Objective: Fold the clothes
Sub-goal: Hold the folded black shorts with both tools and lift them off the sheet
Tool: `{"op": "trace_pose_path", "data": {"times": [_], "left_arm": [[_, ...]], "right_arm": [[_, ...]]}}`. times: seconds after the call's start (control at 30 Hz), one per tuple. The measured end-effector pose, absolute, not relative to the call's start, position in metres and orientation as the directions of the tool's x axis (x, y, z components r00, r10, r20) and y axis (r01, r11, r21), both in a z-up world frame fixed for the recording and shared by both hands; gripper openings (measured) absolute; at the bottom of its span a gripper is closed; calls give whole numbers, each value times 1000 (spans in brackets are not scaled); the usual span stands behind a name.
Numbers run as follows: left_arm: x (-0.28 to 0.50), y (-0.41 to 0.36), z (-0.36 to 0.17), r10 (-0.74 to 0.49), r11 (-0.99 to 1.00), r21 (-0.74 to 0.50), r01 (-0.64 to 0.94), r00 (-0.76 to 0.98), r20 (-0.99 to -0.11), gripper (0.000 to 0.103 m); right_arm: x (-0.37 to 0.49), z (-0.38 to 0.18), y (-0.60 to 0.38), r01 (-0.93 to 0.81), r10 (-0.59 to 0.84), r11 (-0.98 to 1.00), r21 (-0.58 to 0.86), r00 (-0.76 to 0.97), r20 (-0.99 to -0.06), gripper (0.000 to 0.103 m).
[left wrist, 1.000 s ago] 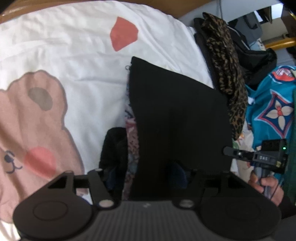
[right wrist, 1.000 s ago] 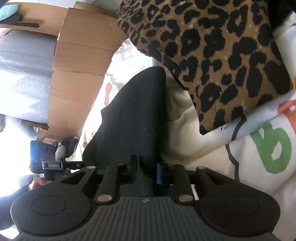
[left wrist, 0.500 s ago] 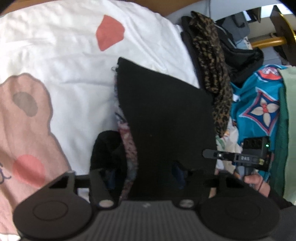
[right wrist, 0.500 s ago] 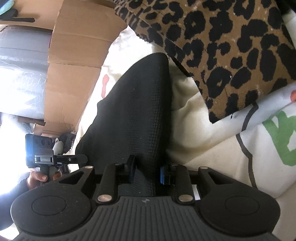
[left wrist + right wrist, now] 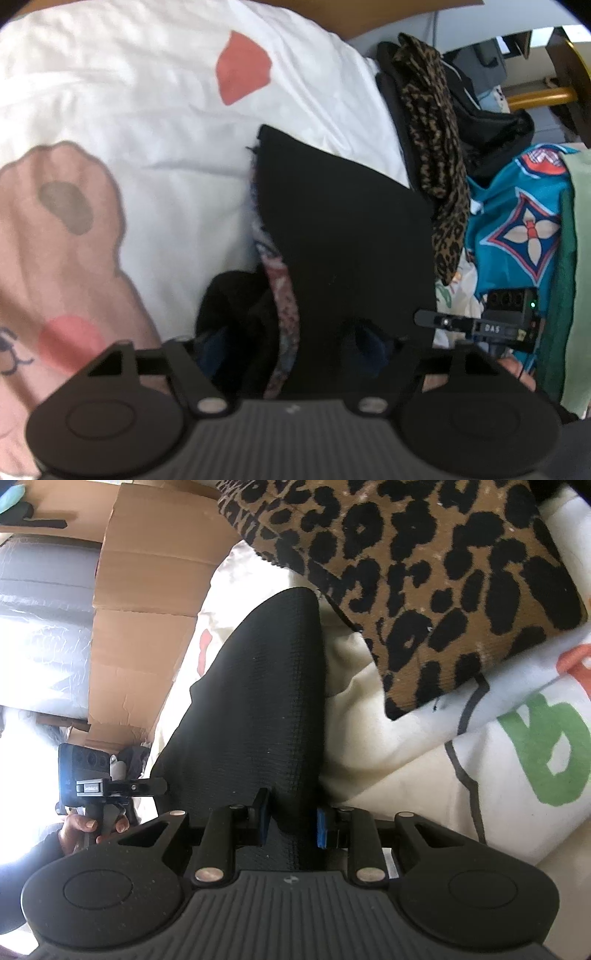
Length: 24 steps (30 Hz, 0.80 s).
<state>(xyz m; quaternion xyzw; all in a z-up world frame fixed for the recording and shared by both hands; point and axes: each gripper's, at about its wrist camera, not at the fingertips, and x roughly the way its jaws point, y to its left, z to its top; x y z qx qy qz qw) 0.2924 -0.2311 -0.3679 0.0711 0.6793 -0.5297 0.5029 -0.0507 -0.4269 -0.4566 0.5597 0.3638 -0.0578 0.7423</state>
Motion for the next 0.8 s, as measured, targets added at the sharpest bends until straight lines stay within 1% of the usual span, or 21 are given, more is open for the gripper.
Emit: {"op": "trace_pose_path", "data": {"times": [0.03,0.1,0.17,0.2,0.23,0.27,0.33,0.4,0.47,0.5,0.53,0.8], "left_arm": [[291,-232,-368,-438,422,-652,630,-488,-755,87],[288,-236,-368,-441,412,-659,630,-495,-749,87],[285,-239,-368,-441,401,-667,628,-506,-741,82],[284,-240,-368,-439,395,-673,625,-515,-736,72],[284,-240,-366,-438,389,-676,625,-520,-733,66],[284,-240,-364,-437,384,-679,626,-525,-730,63],[285,-239,-361,-434,377,-685,624,-534,-726,49],[289,-235,-360,-432,382,-684,621,-535,-726,45],[290,-235,-364,-414,400,-659,637,-516,-750,47],[291,-235,-365,-405,408,-646,645,-506,-762,50],[291,-236,-368,-405,409,-651,639,-512,-757,55],[299,-239,-385,-455,425,-714,556,-551,-700,66]], "right_arm": [[-51,-457,-427,494,321,367,788,728,-606,26],[-52,-458,-425,495,320,369,786,727,-608,26],[-51,-458,-423,492,322,371,788,728,-606,26],[-51,-458,-422,489,322,372,789,729,-604,26],[-49,-457,-422,485,323,372,791,731,-601,26],[-50,-455,-423,480,326,372,794,734,-597,26],[-51,-452,-424,472,329,373,799,738,-589,26],[-54,-452,-425,475,325,369,799,739,-590,26],[-56,-453,-427,485,317,367,794,737,-597,26],[-54,-454,-425,491,312,362,792,737,-599,25],[-52,-454,-424,496,308,358,791,737,-602,26],[-56,-463,-422,498,307,300,814,758,-576,27]]}}
